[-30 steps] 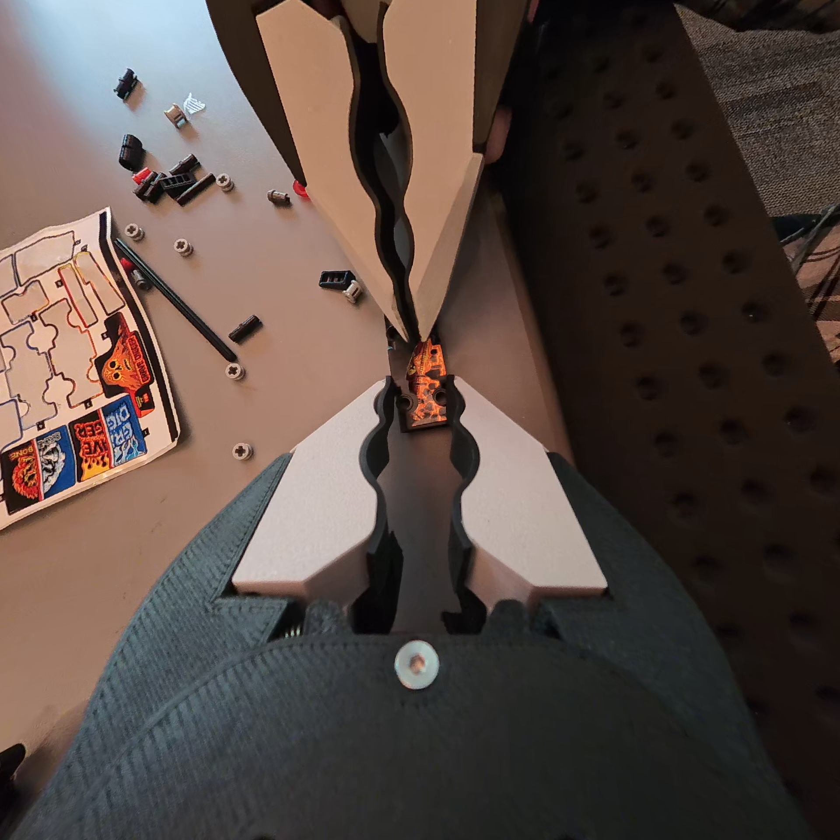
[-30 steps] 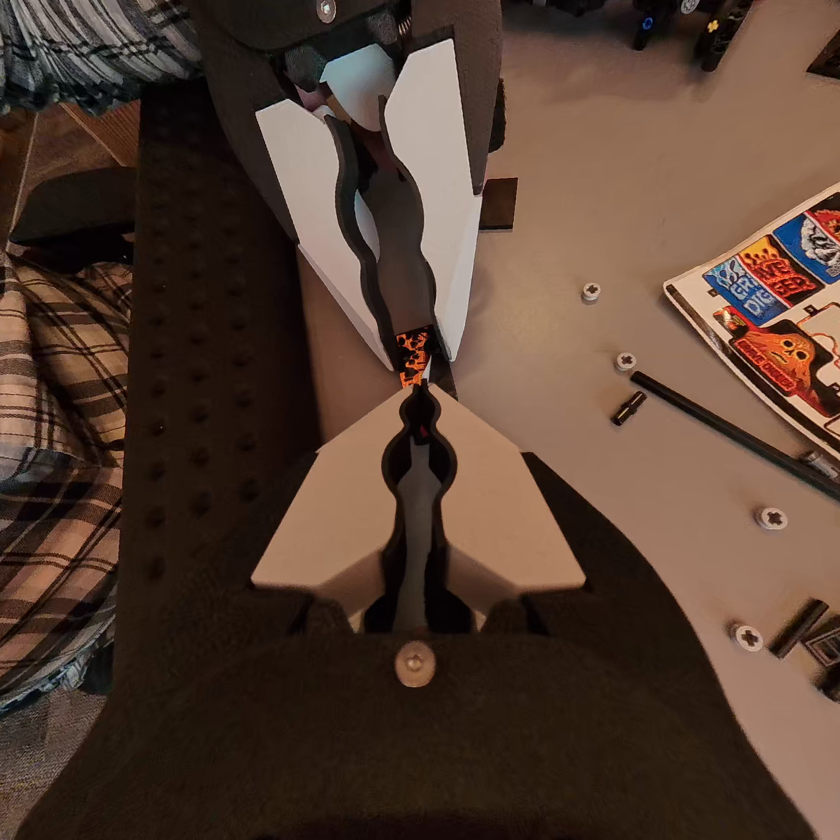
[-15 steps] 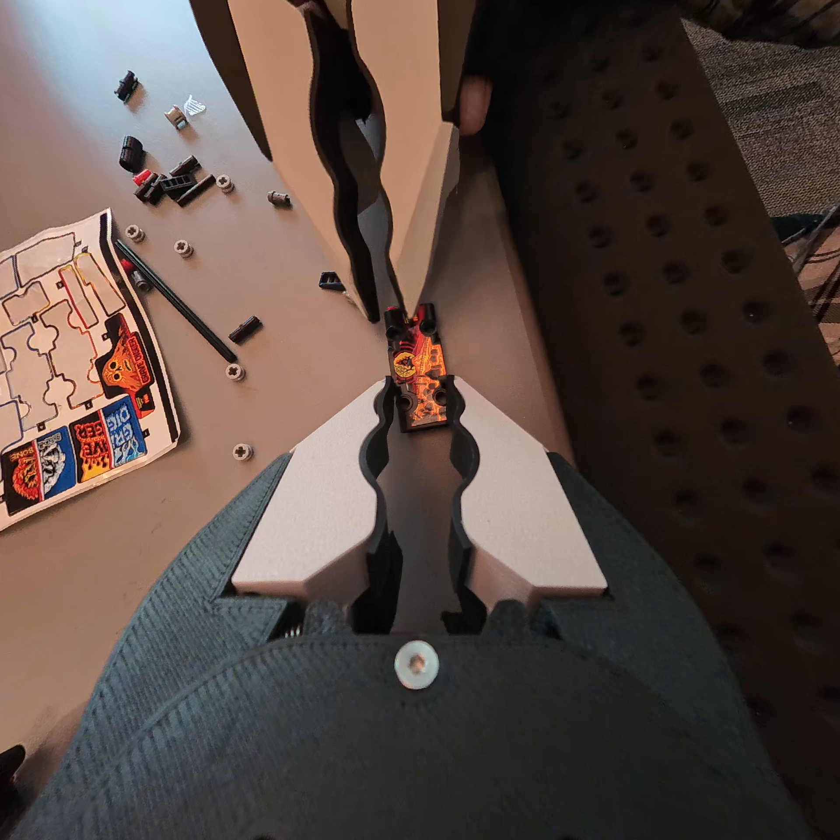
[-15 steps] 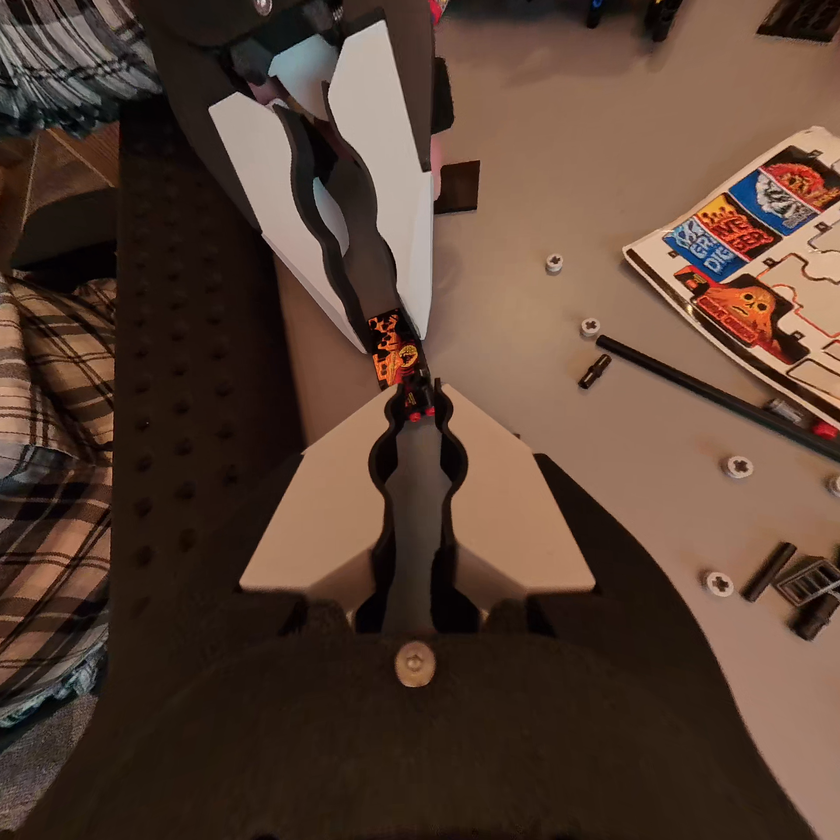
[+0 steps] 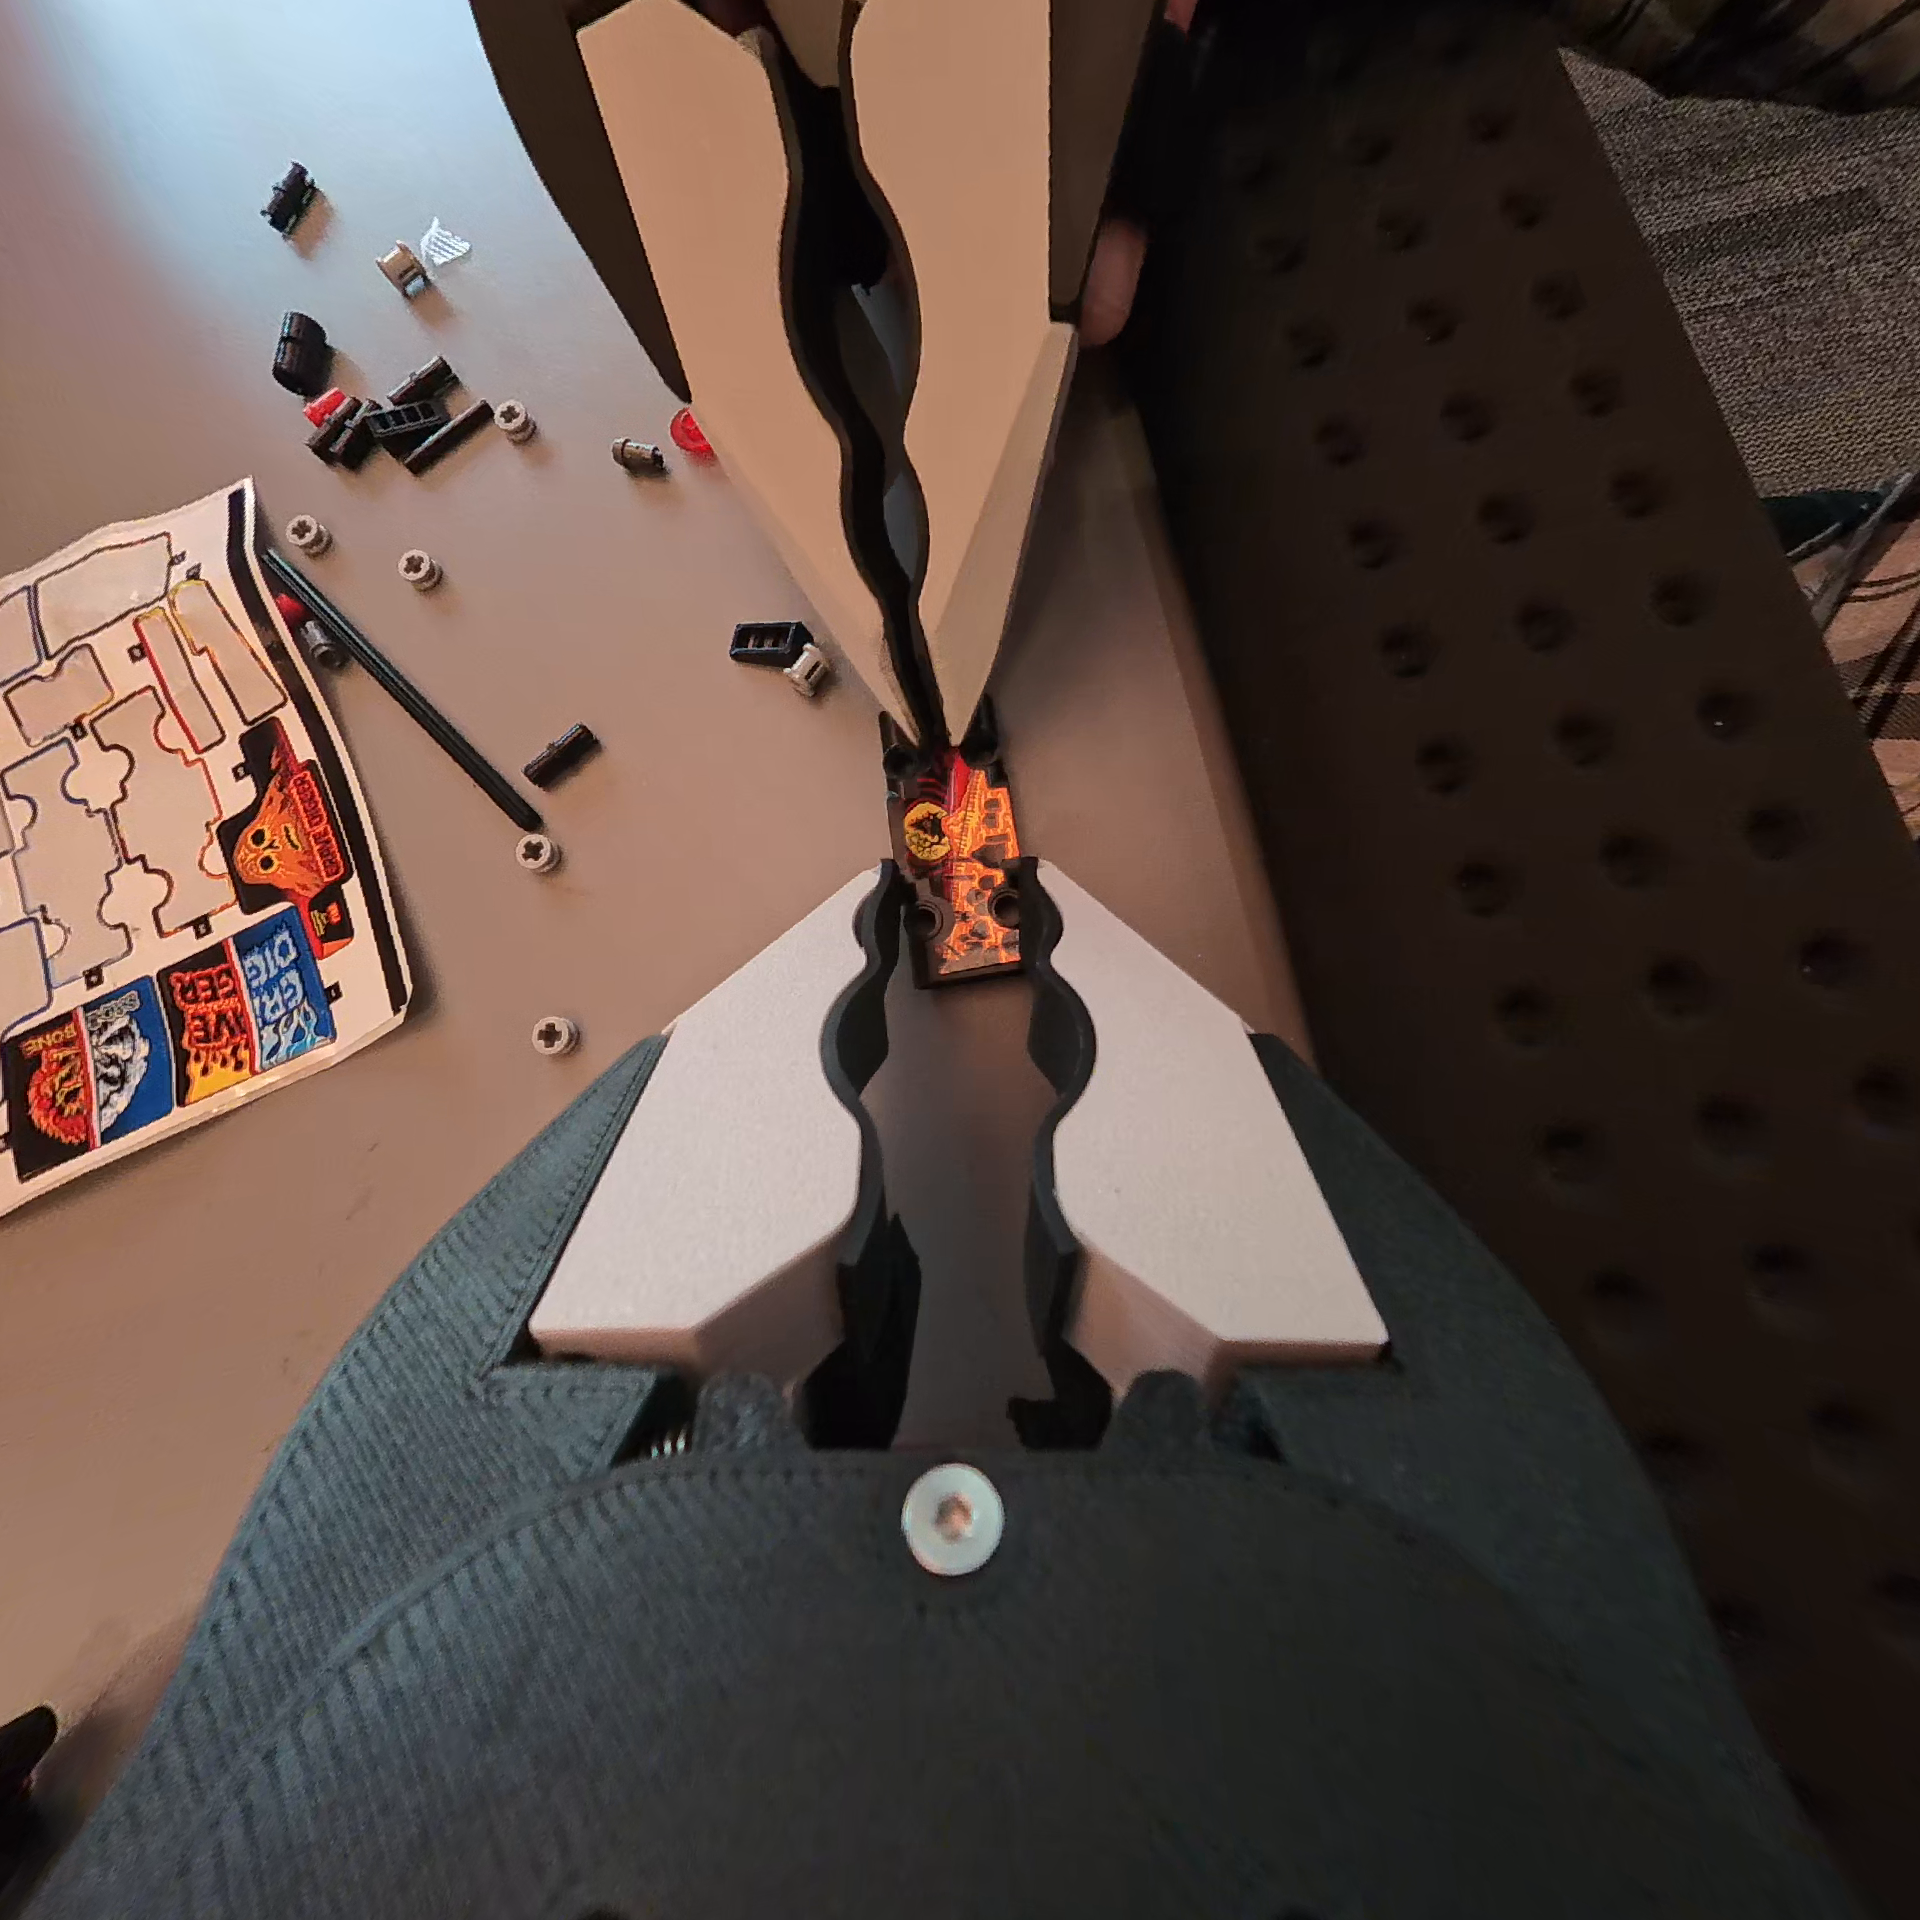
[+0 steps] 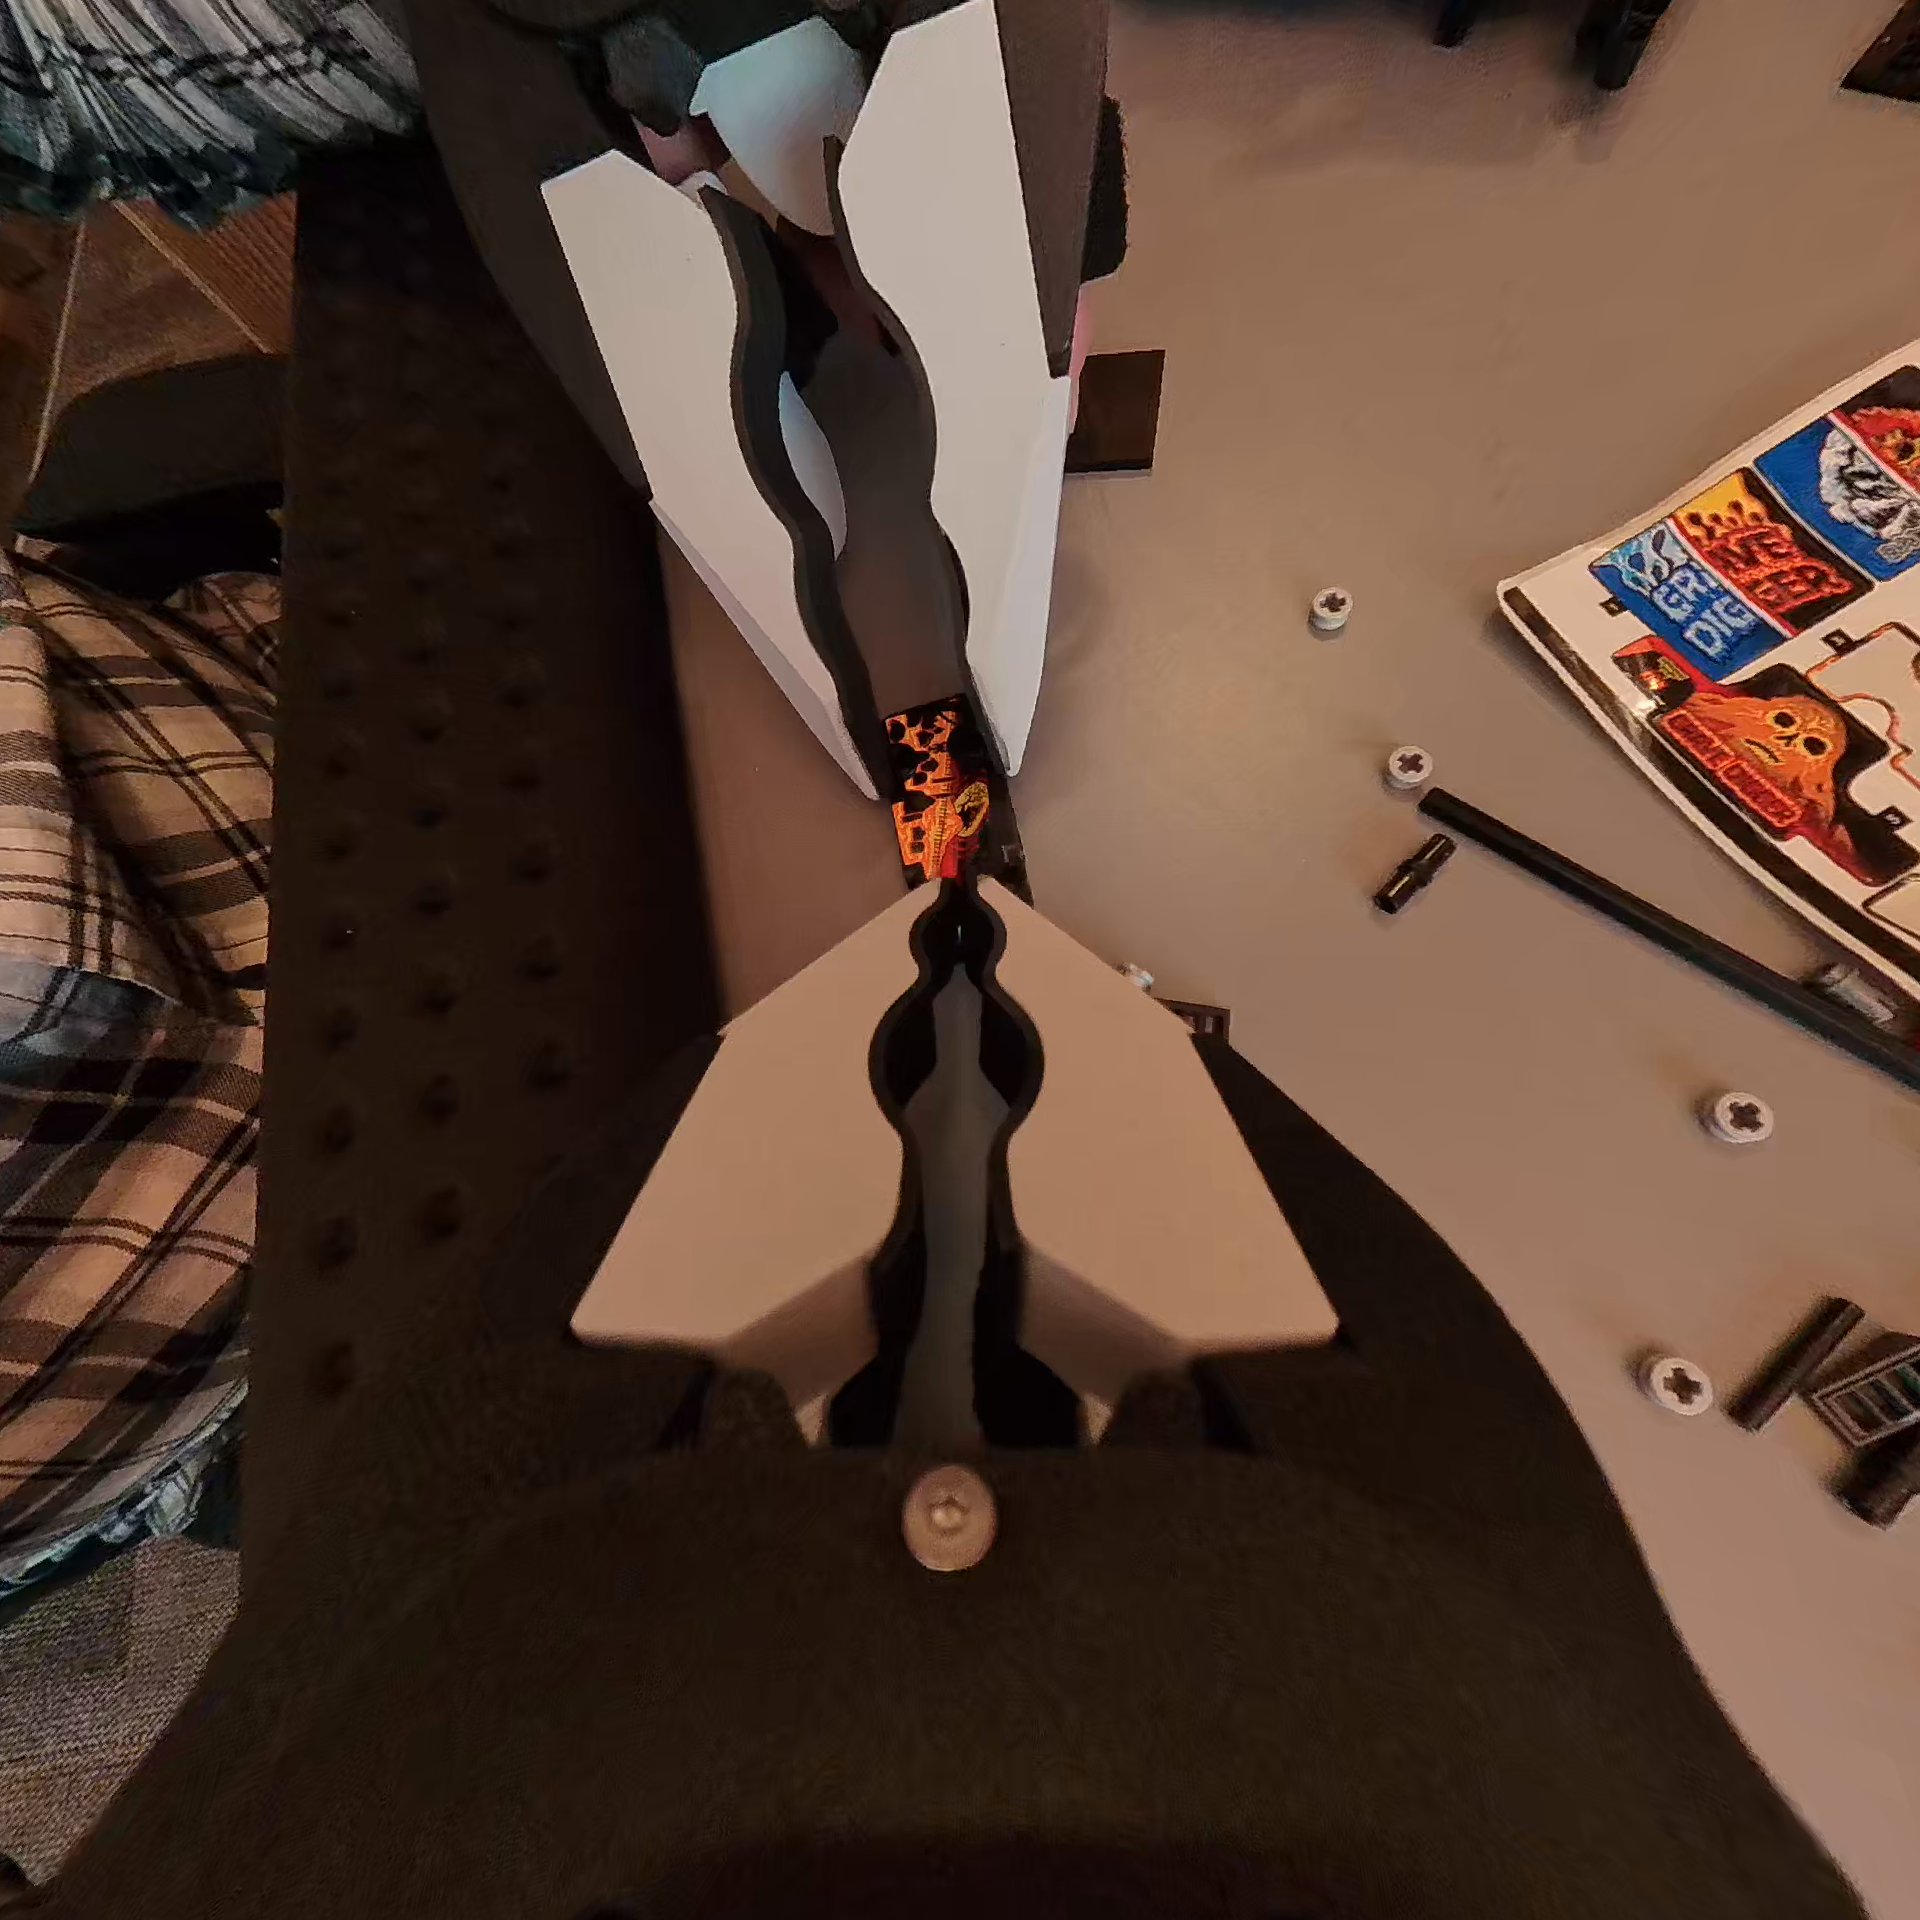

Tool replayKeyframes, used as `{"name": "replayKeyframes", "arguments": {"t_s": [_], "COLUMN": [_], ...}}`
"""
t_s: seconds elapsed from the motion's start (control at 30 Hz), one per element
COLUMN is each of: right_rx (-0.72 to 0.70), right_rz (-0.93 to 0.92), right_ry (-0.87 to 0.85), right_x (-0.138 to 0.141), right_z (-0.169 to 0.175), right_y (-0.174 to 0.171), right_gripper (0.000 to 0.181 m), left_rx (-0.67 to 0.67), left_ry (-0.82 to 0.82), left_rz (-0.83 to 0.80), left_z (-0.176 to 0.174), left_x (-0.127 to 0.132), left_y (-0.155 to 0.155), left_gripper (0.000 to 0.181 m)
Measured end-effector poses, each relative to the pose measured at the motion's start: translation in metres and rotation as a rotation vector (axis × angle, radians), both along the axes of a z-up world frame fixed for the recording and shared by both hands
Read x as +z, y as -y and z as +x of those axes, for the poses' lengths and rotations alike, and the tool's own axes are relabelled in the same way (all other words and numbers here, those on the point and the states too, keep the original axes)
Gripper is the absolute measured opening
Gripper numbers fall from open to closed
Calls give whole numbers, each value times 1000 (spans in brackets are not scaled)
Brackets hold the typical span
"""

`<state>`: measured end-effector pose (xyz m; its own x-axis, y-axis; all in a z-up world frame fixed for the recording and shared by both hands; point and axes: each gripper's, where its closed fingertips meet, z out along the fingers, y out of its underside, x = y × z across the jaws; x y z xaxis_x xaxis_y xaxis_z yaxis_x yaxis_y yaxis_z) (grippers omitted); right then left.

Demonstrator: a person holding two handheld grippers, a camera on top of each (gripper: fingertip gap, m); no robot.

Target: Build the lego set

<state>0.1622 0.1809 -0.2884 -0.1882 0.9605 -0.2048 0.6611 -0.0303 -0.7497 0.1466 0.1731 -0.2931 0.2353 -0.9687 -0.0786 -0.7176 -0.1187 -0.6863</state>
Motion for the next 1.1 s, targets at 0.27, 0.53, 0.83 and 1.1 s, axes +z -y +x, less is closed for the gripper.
{"name": "replayKeyframes", "arguments": {"t_s": [0.27, 0.53, 0.83, 1.1], "right_rx": [26, 4, -55, -64], "right_rz": [-29, -59, -115, -132], "right_ry": [0, -6, -11, -45], "right_x": [2, 5, 6, 12], "right_z": [-4, -4, 0, 3], "right_y": [8, 6, -5, -9], "right_gripper": [0, 0, 0, 0], "left_rx": [-3, -3, -1, -2], "left_ry": [-4, -3, -4, -5], "left_rz": [3, 2, 7, 7], "left_z": [0, 0, 1, 1], "left_x": [0, 0, 0, 1], "left_y": [1, 1, 0, 1], "left_gripper": [22, 22, 22, 22]}}
